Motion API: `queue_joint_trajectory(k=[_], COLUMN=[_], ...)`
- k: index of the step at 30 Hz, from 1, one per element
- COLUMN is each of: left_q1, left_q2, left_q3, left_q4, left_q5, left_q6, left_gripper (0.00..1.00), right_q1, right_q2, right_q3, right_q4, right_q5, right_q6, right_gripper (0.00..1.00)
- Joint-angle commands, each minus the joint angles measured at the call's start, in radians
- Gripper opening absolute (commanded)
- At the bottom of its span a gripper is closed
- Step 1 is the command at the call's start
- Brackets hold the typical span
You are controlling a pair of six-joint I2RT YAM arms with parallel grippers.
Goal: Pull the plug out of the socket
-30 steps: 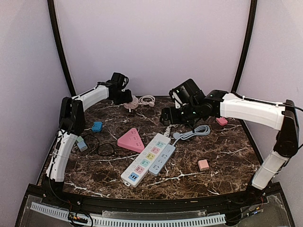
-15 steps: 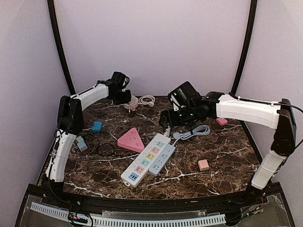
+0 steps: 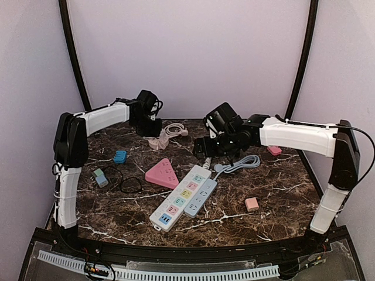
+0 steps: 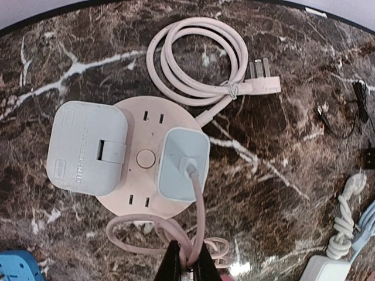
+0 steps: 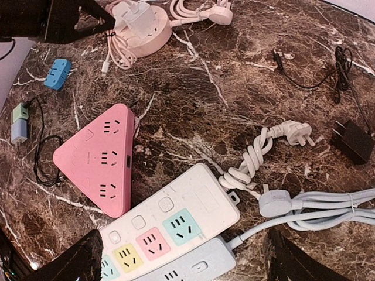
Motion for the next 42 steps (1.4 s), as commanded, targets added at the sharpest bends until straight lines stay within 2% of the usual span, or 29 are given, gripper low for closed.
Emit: queue_joint_trajectory(k=[1, 7, 13, 21, 26, 33, 42], left_q1=[-0.010, -0.021, -0.021, -0.021, -0.021, -0.019, 0.005], left_q2=[-0.155, -0.323, -0.471, -0.571, -0.626, -0.656, -0.741], left_q3=[-0.148, -0.370, -0.554, -0.686, -0.740, -0.777, -0.778], left_q4=[-0.026, 0.014, 0.033, 0.050, 0.043, 0.036, 0.070], left_q5=[0.054, 0.086, 0.125, 0.193, 0.211, 0.173, 0.173], left_q6=[-0.003, -0.020, -0.026, -0.030, -0.032, -0.047, -0.102], left_gripper=[0.00, 0.00, 0.00, 0.00, 0.03, 0.13, 0.49], right_q1=[-0.004, -0.004, 0.001, 0.018, 0.021, 0.022, 0.033], right_q2=[0.036, 0.091, 0.137, 0.244, 0.365, 0.473, 0.607], right_q3=[0.038, 0.063, 0.072, 0.113, 0.203, 0.274, 0.461], right_q4=[0.039, 0.078, 0.209, 0.482, 0.556, 0.664, 0.539], right_q5=[-0.017, -0.044, -0.114, -0.185, -0.274, -0.378, -0.465], right_q6=[-0.015, -0.067, -0.196, -0.432, -0.588, -0.715, -0.742], right_gripper=[0.92, 0.92, 0.91, 0.90, 0.87, 0.86, 0.82])
